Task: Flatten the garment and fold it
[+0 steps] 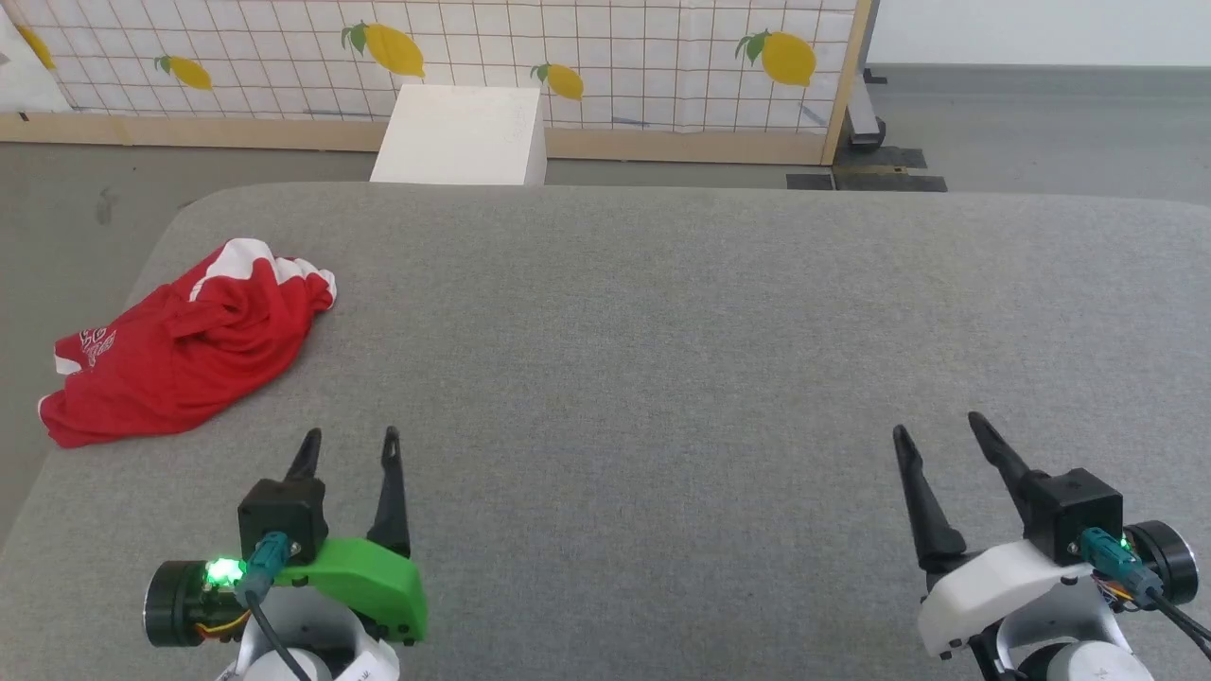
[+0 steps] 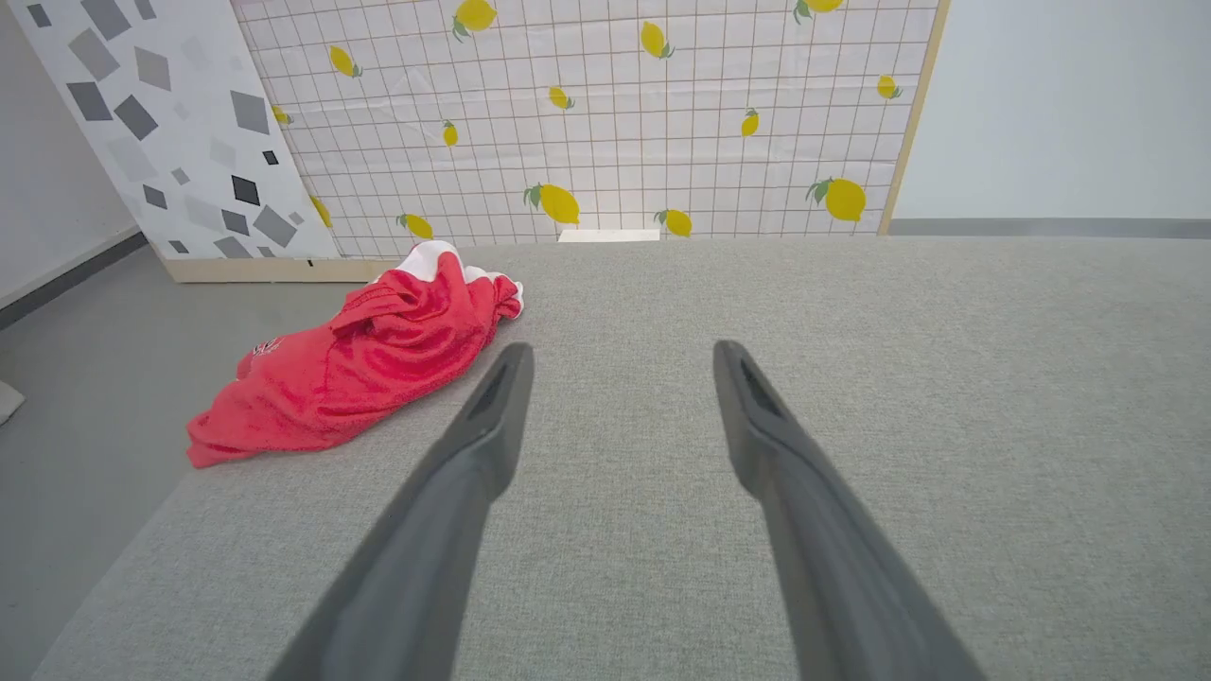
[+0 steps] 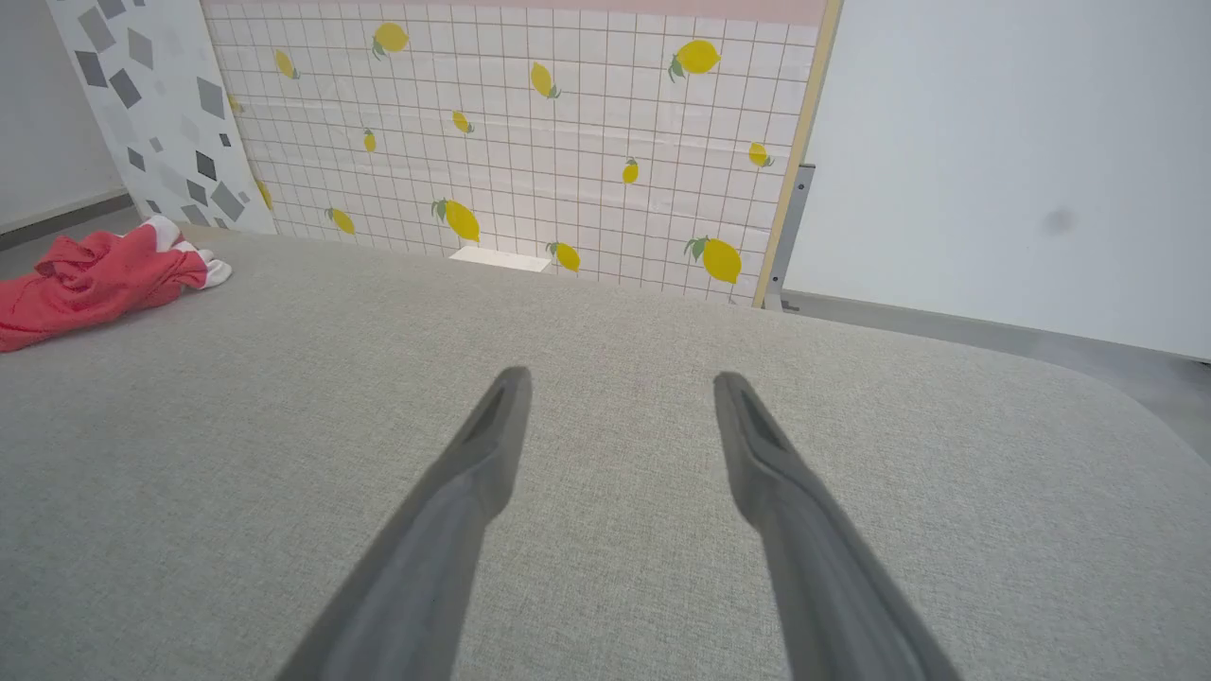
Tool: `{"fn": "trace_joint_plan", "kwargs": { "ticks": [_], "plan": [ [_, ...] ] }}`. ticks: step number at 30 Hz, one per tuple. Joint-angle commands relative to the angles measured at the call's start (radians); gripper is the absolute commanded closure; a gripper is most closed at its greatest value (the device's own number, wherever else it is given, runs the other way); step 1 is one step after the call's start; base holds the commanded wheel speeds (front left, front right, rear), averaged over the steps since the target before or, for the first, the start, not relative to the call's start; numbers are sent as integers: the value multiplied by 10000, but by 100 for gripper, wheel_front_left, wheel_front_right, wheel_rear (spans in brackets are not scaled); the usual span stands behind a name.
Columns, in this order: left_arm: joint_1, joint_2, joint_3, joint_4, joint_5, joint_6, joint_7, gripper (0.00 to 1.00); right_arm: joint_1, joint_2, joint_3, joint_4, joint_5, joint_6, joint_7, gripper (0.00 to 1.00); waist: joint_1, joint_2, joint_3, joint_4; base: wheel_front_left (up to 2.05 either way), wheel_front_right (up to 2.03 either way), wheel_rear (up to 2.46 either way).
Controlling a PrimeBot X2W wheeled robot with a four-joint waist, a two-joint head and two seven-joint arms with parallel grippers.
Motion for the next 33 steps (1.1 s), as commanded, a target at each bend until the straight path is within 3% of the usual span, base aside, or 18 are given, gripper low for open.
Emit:
{"fn": "trace_joint_plan", "kwargs": {
  "ticks": [1,33],
  "plan": [
    [-23,-1,-47,41,-19,11,-51,0,-5,1,-6,5,-19,0,-54,0,0,-1,1,0,0,0,0],
    [-262,21,-585,588,-490,186,-718,0,-5,8,-198,129,125,-5,-721,0,0,-1,0,43,0,0,0]
  ]
}}
